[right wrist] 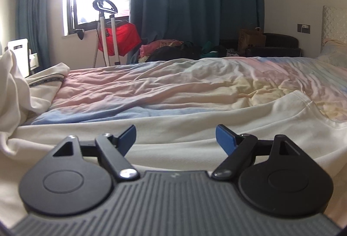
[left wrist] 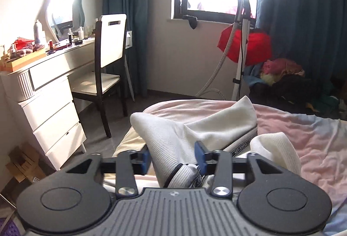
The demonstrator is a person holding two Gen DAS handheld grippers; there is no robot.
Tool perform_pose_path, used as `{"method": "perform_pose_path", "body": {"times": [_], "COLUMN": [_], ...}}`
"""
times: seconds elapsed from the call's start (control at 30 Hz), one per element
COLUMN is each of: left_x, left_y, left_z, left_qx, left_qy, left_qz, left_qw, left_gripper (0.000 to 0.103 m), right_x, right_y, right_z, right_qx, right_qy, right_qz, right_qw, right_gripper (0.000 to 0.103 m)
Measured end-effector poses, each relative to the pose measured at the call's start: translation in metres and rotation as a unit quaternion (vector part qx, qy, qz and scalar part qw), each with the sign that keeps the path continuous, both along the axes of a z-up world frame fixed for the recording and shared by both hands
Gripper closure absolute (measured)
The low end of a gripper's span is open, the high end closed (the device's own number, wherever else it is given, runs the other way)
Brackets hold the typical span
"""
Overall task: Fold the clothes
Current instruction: 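Grasp the sweatpants cuff with the left gripper and lift it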
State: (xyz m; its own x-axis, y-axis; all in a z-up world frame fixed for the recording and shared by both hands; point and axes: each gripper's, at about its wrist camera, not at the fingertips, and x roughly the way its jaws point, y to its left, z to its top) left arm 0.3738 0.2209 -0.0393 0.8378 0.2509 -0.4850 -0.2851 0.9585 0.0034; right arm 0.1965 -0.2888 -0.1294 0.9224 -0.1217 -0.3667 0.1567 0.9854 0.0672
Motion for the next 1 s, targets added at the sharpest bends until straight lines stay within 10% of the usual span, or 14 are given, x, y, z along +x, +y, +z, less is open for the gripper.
{"method": "perform_pose_path", "body": {"times": [0.07, 0.27, 0.7, 0.9, 1.0], "left_x": [-0.054, -0.182, -0.232, -0.224, -0.217], "left_y": [-0.014, -0.104, -0.161, -0.121, -0.106], "left_z": [0.006, 0.014, 0.02, 0.012, 0.008], "left_qx": [0.019, 0.031, -0.023, -0.075, -0.067], "left_qy": [-0.052, -0.119, -0.161, -0.166, -0.169], "left_qz": [0.023, -0.035, -0.146, -0.109, -0.085], "left_qw": [0.9982, 0.9917, 0.9757, 0.9772, 0.9797], "left_gripper": [0.014, 0.005, 0.004, 0.002, 0.002], "right_x": [-0.002, -0.011, -0.035, 0.05, 0.114], "right_y": [0.004, 0.016, 0.027, 0.049, 0.077], "right_z": [0.001, 0.007, 0.042, 0.039, 0.029], "right_qx": [0.003, 0.0, 0.051, 0.219, 0.323], "right_qy": [-0.006, -0.01, 0.024, 0.083, 0.12], "right_qz": [0.019, 0.072, 0.154, 0.197, 0.22], "right_qw": [1.0, 0.997, 0.986, 0.952, 0.913], "right_gripper": [0.021, 0.021, 0.026, 0.029, 0.029]}}
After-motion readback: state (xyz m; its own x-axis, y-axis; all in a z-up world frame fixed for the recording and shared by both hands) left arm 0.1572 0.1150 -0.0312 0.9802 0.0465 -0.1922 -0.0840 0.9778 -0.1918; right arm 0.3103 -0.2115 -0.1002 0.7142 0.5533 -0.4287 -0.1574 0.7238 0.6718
